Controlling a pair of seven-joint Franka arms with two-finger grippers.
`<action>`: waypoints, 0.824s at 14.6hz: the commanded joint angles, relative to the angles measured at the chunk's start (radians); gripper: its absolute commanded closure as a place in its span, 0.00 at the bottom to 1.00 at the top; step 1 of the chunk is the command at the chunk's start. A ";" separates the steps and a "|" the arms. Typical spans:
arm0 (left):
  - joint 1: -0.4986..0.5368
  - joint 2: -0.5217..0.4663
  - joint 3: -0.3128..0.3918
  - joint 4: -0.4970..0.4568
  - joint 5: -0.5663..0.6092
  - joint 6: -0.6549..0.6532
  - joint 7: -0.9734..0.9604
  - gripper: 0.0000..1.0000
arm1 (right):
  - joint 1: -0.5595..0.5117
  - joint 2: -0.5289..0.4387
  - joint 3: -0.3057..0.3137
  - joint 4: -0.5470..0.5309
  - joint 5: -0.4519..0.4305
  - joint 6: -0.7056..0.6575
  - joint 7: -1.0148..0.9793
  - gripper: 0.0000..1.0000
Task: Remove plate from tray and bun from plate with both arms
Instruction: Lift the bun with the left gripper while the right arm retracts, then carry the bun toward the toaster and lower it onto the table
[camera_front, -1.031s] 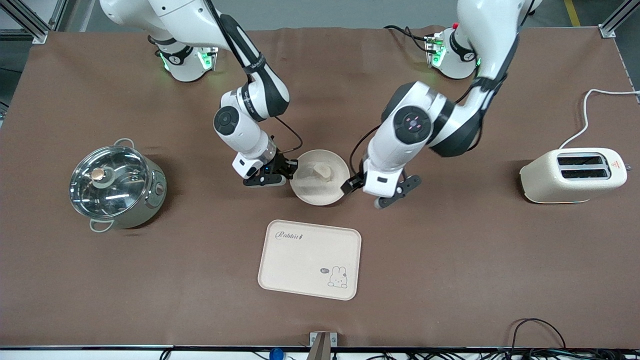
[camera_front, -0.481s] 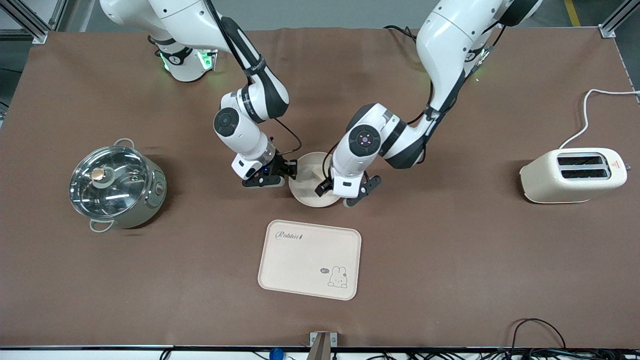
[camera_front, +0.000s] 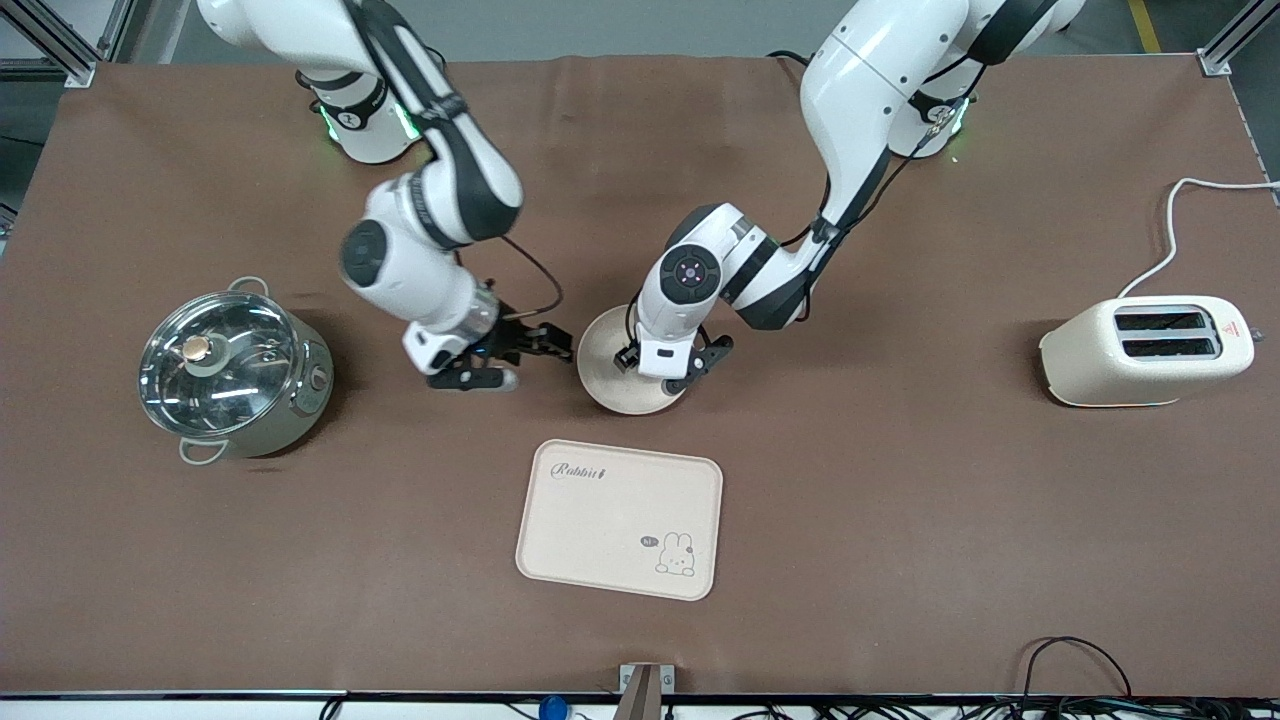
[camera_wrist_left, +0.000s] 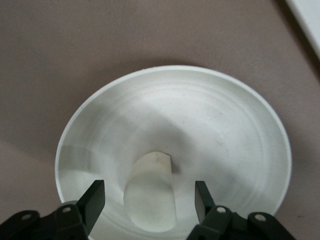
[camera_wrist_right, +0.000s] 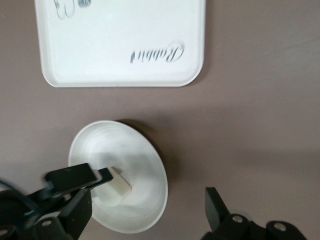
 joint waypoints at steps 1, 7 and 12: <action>-0.017 0.037 0.003 0.012 0.022 0.056 -0.038 0.27 | -0.060 -0.153 -0.042 -0.026 -0.141 -0.146 -0.001 0.00; -0.012 0.028 0.005 0.015 0.024 0.046 -0.038 0.79 | -0.247 -0.284 -0.116 0.189 -0.481 -0.569 -0.014 0.00; 0.116 -0.098 0.025 0.067 0.107 -0.138 0.001 0.79 | -0.488 -0.284 -0.019 0.383 -0.561 -0.729 -0.096 0.00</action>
